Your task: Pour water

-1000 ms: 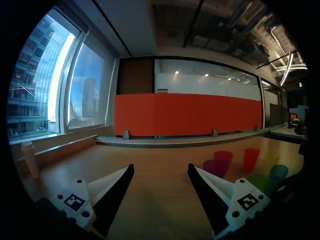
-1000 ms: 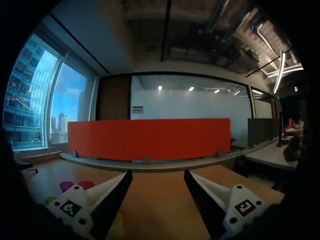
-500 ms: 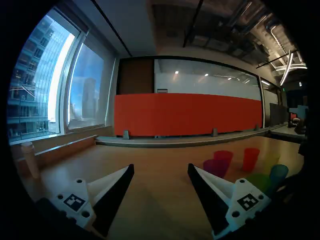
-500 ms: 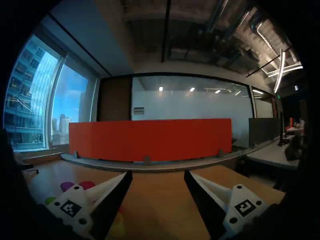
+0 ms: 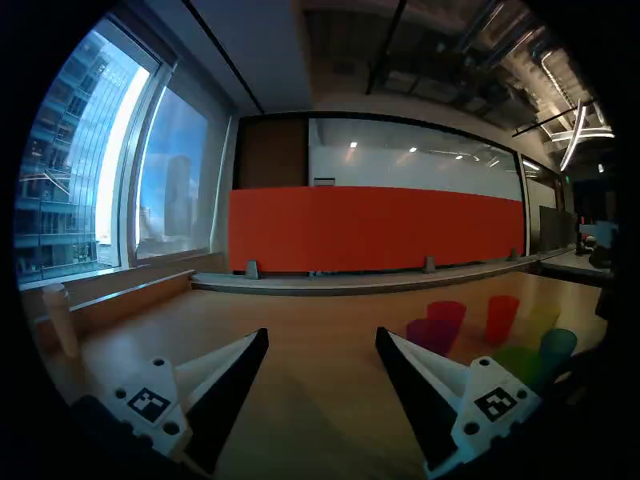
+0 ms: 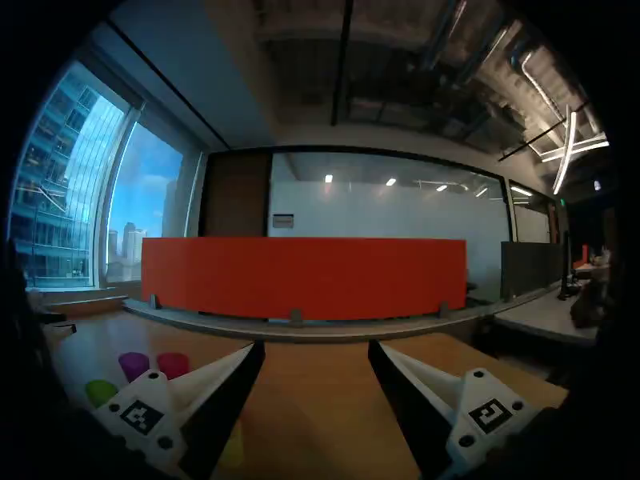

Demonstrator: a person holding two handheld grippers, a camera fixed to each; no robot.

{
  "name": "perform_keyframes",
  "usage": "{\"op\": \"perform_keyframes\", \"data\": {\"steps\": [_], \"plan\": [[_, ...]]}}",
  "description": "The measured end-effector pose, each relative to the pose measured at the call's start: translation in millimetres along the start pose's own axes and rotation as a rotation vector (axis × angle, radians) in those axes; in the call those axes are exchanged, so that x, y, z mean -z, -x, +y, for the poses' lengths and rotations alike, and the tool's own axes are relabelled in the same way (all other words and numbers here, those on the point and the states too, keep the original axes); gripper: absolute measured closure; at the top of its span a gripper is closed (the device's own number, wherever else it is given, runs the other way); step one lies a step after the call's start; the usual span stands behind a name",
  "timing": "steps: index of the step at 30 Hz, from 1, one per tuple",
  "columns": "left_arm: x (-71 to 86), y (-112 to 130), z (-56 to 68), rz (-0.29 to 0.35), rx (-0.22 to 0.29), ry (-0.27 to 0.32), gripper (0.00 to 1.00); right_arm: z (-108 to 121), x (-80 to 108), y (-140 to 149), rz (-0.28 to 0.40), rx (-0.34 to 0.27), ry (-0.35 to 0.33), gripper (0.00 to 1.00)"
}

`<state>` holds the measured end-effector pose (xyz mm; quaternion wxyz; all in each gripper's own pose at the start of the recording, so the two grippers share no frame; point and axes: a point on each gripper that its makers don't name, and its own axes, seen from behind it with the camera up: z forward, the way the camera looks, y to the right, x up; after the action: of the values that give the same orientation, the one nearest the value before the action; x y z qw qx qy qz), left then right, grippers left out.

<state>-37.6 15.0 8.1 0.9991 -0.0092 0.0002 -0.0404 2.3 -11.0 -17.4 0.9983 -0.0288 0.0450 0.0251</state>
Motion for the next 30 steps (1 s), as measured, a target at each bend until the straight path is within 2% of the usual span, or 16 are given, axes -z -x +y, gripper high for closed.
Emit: {"op": "perform_keyframes", "data": {"steps": [17, 30], "plan": [[0.6, 0.5, 0.7, 0.000, 0.000, 0.000, 0.00, -8.1, -7.1, 27.5, 0.016, -0.020, -0.007, 0.00], [0.4, 0.6, 0.9, 0.000, -0.001, 0.000, 0.00, 11.4, -1.9, 53.9, -0.017, -0.004, 0.017, 0.00]]}}
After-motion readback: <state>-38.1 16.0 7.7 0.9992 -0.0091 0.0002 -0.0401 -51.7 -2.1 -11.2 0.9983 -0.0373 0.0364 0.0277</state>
